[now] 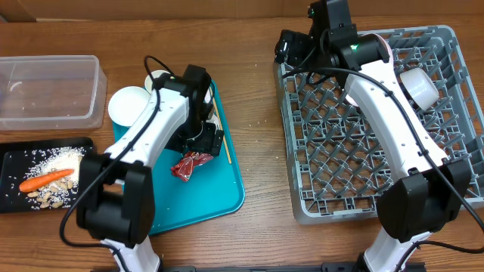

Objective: Sort waste into correct bins and load items into the dishwasher rack
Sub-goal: 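Grasp the red snack wrapper with the left gripper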

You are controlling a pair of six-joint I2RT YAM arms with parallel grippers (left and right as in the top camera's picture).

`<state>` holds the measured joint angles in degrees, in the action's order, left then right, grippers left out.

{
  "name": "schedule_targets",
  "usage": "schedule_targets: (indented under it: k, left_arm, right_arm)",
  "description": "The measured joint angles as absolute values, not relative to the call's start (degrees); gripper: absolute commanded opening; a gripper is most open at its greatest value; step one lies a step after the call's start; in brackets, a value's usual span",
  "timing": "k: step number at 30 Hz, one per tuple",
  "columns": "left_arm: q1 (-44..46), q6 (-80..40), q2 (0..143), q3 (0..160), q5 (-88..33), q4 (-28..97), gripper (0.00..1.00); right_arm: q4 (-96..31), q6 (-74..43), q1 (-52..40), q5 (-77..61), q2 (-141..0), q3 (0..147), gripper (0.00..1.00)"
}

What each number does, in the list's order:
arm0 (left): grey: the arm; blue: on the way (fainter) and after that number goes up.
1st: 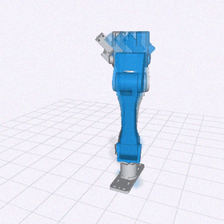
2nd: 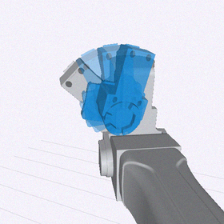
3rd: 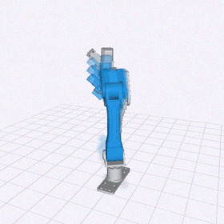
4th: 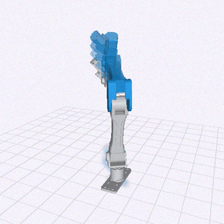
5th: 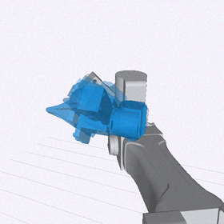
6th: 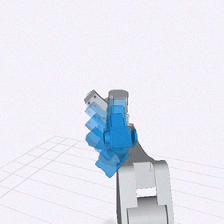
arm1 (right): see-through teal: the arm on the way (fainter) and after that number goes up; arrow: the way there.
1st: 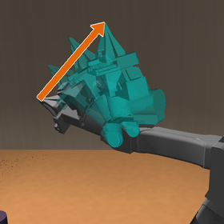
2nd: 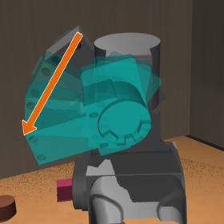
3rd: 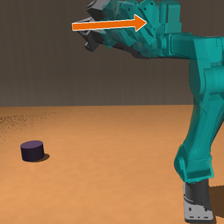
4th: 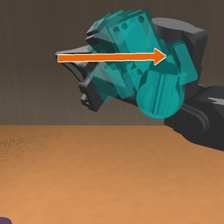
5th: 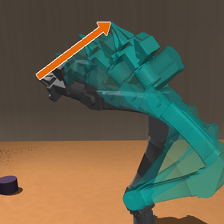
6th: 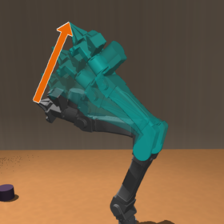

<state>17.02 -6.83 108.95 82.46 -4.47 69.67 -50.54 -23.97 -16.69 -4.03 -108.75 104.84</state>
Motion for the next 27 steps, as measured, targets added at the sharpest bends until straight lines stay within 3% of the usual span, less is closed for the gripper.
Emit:
schedule_targets:
  k: [8,15,17,20,25,27]
  left_arm:
    - [17.28,-6.17,112.84,82.28,-4.45,68.10,0.94]
    - [17.28,-5.96,113.62,78.94,-4.43,63.81,0.82]
    - [17.28,-5.93,113.62,78.17,-4.45,63.24,0.70]
    - [17.28,-6.00,113.62,77.54,-4.21,63.11,0.41]
    - [17.28,-5.91,113.62,77.23,-3.99,63.24,0.04]
    - [17.28,-5.69,113.62,77.21,-3.88,64.14,0.04]
  right_arm:
    - [-50.57,-23.97,-16.71,-4.03,-108.75,104.84,1.00]
    - [-50.54,-23.94,-16.69,-4.03,-108.75,104.84,1.00]
    - [-50.57,-23.94,-16.69,-4.03,-108.75,104.84,1.00]
    - [-50.54,-23.97,-16.69,-4.03,-108.75,104.84,1.00]
    - [-50.54,-23.97,-16.69,-4.03,-108.75,104.84,1.00]
    - [-50.54,-23.97,-16.69,-4.03,-108.75,104.84,1.00]
